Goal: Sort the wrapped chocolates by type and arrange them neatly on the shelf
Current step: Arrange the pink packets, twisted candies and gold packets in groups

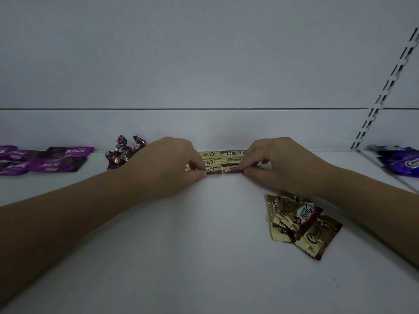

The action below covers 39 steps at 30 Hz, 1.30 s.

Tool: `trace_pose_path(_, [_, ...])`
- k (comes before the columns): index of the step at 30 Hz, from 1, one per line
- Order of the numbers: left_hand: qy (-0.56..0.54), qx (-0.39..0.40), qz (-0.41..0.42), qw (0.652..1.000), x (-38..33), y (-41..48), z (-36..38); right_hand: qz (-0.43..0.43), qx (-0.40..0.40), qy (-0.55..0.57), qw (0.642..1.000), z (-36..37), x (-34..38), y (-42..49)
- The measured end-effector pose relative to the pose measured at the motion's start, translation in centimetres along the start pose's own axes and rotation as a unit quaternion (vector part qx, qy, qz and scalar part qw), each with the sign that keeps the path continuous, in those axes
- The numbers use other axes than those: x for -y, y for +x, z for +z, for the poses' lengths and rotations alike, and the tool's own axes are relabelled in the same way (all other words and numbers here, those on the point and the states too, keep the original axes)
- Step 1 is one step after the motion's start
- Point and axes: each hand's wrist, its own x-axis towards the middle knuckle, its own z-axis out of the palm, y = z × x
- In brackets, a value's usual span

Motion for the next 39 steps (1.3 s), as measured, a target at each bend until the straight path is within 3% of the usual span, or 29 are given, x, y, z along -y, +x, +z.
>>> trace_pose_path(7, [-0.041, -0.009, -0.029, 0.999, -0.6, -0.1, -0.5, 0.001, 0.026, -0.019, 0.999, -2.6, 0.9, -0.2])
trace_pose_path(11, [-0.08, 0.02, 0.003, 0.997, -3.8, -0.4, -1.0, 0.061, 0.233, 0.023, 0.97, -6.1, 1.3, -1.1])
trace_pose_path(14, [-0.082, 0.047, 0.059, 0.994, -6.7, -0.6, -0.7, 0.075, 0.307, -0.004, 0.949, -6.8, 1.5, -2.2])
trace_pose_path(27, [-0.094, 0.193, 0.101, 0.971, -9.6, 0.8, -0.4, 0.11, 0.246, 0.063, 0.961, -6.6, 1.1, -5.1])
trace_pose_path(33, [-0.127, 0.175, 0.036, 0.976, -8.7, 0.5, -0.9, 0.111, 0.269, 0.063, 0.955, -6.7, 1.0, -5.2])
trace_pose_path(39, [-0.227, 0.208, 0.028, 0.951, -7.3, 0.3, -2.2, 0.079, 0.241, 0.107, 0.961, -6.9, 1.2, -4.7])
